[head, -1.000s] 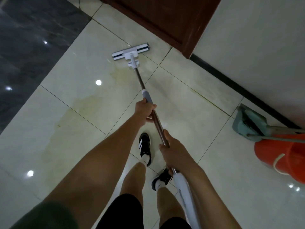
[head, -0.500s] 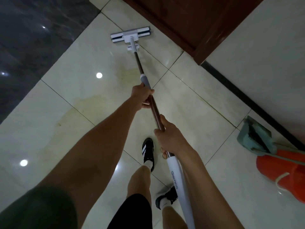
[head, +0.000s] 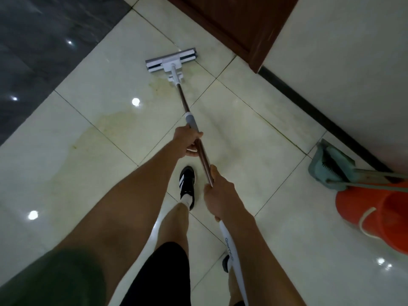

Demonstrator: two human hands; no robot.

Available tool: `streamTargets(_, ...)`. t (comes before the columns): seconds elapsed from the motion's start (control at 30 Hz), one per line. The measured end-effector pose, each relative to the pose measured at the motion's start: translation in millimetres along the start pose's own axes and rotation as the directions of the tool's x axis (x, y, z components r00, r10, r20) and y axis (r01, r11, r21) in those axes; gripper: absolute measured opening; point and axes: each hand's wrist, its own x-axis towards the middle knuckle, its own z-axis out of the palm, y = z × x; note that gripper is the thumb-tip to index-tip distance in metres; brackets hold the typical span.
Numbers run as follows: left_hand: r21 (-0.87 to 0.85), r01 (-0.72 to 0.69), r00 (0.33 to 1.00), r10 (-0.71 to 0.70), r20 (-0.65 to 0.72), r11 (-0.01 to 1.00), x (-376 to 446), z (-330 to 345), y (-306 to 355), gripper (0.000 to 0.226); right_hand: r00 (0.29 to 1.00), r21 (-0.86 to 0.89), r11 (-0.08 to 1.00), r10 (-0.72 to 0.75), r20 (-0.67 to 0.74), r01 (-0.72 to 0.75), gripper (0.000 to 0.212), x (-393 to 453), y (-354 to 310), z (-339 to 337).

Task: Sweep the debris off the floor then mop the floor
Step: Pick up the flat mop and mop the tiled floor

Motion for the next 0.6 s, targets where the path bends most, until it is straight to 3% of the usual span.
streamTargets(0.33,-0.044,0.02,1.0,-0.02,-0.018,0.999,-107,101,-151,0.022,0.996,-0.109,0.993,-0.041,0.078,0.049,0.062,-108,170,-6)
streamTargets(0.47,-0.059,0.017,0.999,-0.018,-0.026,0.998,-128,119,-185,0.017,0.994,-0.126,0.988,-0.081,0.073,0.09,0.061,-136,201,-6)
streamTargets(0.6,-0.114,-0.018,0.998,0.011,-0.066,0.993,-128,116,-185,0.027,0.988,-0.139,0.979,-0.14,0.063,0.147,0.06,-137,198,-4)
